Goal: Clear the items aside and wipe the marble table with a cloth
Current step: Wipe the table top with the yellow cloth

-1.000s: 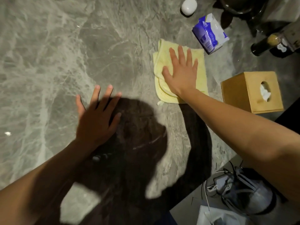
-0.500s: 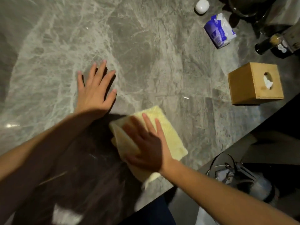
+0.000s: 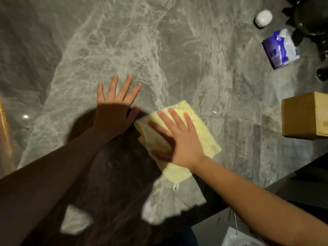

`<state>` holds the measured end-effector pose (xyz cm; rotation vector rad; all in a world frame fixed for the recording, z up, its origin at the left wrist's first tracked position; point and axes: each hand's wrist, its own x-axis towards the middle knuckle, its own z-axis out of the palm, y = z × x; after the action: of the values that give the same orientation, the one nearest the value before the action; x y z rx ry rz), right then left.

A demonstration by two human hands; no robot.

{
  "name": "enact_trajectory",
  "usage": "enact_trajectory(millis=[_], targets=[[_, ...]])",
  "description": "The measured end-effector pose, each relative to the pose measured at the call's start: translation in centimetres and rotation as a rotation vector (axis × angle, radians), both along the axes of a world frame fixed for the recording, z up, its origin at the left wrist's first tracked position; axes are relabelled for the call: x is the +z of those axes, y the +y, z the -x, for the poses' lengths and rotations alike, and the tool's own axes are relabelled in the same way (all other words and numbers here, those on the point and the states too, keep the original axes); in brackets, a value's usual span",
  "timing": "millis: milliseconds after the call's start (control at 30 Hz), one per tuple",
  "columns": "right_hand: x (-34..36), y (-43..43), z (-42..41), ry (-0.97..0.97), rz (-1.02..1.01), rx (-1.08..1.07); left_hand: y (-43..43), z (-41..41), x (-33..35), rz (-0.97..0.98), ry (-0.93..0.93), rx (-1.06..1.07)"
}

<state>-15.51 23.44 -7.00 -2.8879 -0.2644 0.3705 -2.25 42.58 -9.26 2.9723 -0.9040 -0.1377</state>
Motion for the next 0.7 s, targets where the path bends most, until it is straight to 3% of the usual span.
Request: enact_trajectory(millis=[100, 233, 467, 700], targets=[[-0.6, -2.0, -4.5, -0.057, 0.100, -0.006, 0.3, 0.0, 0.2, 0.015, 0.017, -0.018], [-1.2, -4.8, -11.0, -0.131, 0.085, -0.133, 0.0, -0.2, 0.4, 0.022, 0.060, -0.002], [-1.0, -8.8, -20.9, -0.113, 0.106, -0.292, -0.2, -0.4, 0.6, 0.003, 0.091, 0.020], [-0.8, -9.6, -24.4, -0.132, 0.096, -0.385, -0.1, -0.4, 0.5, 0.007, 0.080, 0.018]])
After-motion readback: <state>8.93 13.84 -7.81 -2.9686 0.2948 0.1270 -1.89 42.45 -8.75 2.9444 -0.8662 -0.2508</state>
